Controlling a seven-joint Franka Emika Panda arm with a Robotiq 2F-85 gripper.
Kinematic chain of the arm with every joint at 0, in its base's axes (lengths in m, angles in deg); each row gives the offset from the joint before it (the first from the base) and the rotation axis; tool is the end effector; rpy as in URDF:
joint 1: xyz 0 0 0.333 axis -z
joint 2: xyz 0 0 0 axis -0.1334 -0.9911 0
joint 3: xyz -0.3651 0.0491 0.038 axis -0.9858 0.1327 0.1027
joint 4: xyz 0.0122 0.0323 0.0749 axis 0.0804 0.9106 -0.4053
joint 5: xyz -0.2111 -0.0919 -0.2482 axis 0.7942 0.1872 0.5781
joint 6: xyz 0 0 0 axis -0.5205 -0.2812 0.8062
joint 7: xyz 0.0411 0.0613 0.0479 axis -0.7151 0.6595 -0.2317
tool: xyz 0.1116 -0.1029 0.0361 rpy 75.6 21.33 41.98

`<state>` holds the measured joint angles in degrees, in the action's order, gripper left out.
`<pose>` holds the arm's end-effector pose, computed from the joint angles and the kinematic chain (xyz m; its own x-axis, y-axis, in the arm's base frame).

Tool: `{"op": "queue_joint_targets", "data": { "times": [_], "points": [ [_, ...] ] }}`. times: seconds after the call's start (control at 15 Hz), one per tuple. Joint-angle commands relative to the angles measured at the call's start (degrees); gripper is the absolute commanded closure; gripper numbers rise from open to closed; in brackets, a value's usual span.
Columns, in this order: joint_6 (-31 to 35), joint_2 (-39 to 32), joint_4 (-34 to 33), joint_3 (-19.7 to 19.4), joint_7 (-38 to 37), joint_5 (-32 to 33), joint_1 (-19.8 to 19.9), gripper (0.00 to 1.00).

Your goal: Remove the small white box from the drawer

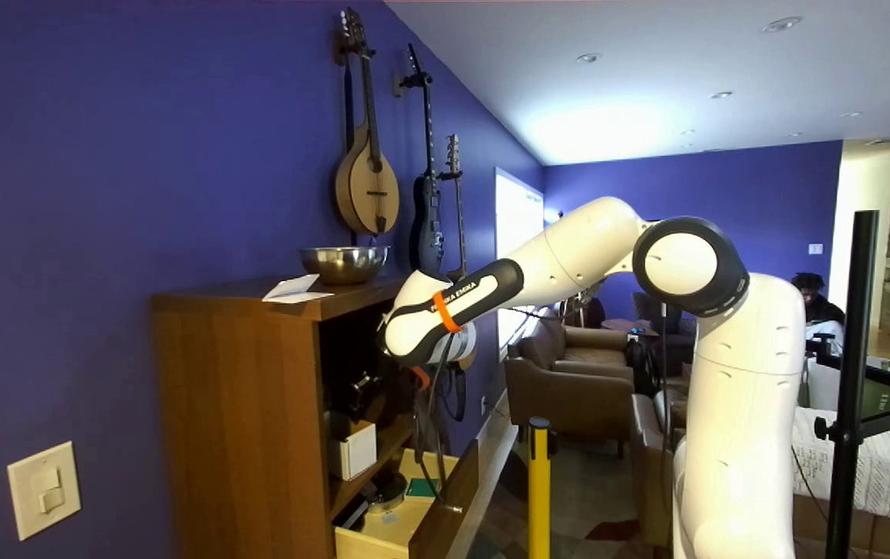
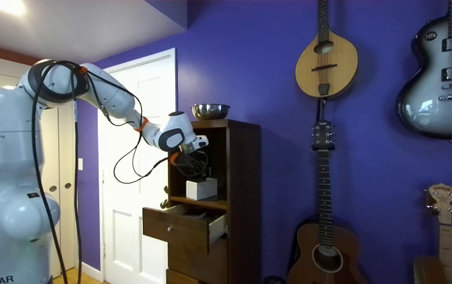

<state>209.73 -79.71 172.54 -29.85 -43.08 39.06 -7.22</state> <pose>0.5296 -0.0623 0.5172 0.8339 -0.0649 0.5481 -0.0342 -0.9972 -0.0662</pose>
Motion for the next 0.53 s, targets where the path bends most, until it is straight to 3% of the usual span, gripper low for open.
{"op": "queue_joint_targets", "data": {
  "times": [0.0,0.27,0.47],
  "points": [
    [-0.1,1.1,0.3,0.1,0.5,-1.1,0.7,0.31],
    [1.8,6.6,6.8,-1.0,1.0,-4.2,1.1,0.02],
    [-0.5,12.7,12.5,-3.1,4.2,-9.3,0.0,0.0]
  ]
}}
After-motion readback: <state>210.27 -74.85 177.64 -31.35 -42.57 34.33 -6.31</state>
